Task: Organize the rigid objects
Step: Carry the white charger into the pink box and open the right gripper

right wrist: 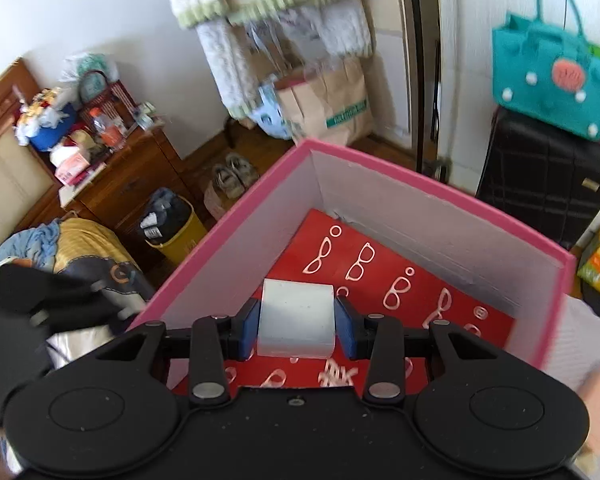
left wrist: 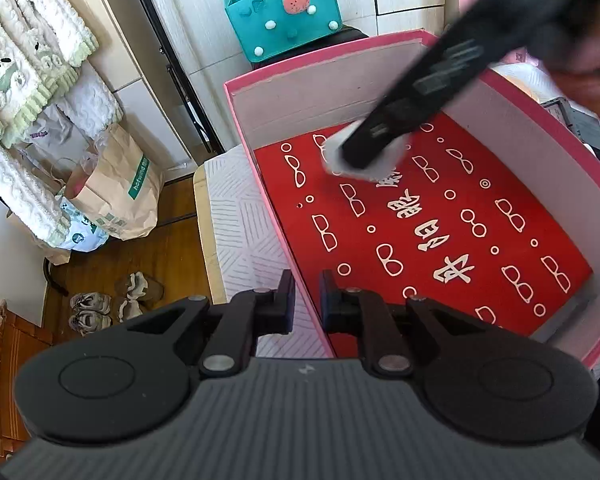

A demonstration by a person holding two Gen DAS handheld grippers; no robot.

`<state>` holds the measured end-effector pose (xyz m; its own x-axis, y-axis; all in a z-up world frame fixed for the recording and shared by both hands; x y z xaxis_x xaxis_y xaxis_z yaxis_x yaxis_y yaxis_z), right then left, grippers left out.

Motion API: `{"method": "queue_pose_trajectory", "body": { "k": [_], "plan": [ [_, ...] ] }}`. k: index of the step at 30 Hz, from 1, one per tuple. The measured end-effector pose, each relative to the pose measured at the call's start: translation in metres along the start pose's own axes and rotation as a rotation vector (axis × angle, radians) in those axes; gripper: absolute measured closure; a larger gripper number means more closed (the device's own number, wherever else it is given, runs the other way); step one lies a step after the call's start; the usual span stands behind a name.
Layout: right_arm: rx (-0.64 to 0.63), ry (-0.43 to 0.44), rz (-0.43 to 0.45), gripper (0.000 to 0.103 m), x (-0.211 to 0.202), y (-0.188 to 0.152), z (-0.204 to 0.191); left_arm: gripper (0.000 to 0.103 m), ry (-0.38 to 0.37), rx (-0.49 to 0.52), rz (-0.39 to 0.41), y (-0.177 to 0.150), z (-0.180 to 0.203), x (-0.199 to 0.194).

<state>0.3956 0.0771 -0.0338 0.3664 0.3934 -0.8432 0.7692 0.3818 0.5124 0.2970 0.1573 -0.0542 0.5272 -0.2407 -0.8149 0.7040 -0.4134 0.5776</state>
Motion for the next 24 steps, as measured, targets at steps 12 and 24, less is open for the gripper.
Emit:
{"method": "queue_pose_trajectory", "body": {
  "k": [12, 24],
  "plan": [
    [-0.028, -0.033, -0.051, 0.058, 0.065, 0.011, 0.001, 0.091, -0.038, -0.03, 0.028, -0.003, -0.004, -0.002],
    [-0.028, -0.069, 0.097, 0.046, 0.007, 0.02, 0.006, 0.091, -0.039, -0.03, 0.034, -0.004, -0.004, -0.002]
  ]
}}
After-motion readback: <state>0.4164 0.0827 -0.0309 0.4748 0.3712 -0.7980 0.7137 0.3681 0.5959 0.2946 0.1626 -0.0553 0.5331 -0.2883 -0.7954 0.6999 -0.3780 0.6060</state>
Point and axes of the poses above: each gripper's, at about its wrist camera, not at the fingertips, and x roughly the way its jaws point, z to its right, y to its top, the point moved 10 cm from there along x, roughly the way its jaws point, and after that the axes turned 8 degrees about -y, right-handed, at the moved point
